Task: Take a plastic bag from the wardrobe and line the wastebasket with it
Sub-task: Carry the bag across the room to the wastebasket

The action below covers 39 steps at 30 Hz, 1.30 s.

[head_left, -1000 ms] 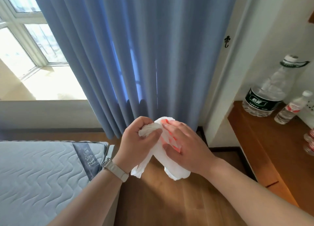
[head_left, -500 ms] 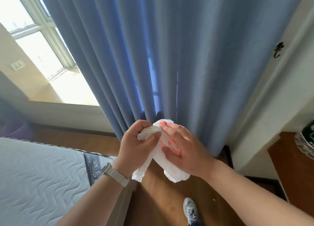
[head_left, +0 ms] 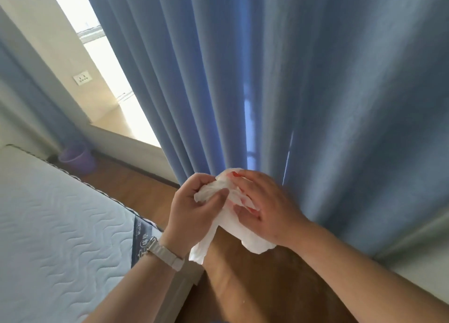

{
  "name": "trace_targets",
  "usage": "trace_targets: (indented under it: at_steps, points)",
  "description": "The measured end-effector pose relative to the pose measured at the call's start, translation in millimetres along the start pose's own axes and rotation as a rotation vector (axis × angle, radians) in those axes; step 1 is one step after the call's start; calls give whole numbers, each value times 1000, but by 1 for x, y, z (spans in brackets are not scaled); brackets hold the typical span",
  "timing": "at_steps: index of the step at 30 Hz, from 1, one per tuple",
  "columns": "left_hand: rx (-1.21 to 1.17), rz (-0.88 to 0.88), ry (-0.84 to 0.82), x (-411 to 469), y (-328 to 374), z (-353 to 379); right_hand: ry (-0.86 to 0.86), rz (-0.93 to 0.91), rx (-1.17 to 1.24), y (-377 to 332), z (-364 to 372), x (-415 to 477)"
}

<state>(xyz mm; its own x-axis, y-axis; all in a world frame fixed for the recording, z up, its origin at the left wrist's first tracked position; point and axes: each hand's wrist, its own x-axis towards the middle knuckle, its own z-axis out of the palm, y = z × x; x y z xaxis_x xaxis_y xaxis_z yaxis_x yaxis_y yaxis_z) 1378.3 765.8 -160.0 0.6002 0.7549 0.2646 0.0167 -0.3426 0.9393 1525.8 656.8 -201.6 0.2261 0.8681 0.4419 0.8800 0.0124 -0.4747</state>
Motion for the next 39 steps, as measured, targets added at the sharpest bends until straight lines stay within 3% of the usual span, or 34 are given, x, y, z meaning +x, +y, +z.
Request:
trace_targets:
  at_steps: [11, 23, 39]
  points:
    - [46, 32, 160, 95, -52, -68, -155, -212, 78, 22, 63, 141]
    - [67, 96, 313, 224, -101, -185, -155, -346, 152, 13, 159, 316]
    - [168, -120, 671, 298, -158, -297, -296, -582, 341, -11, 285, 477]
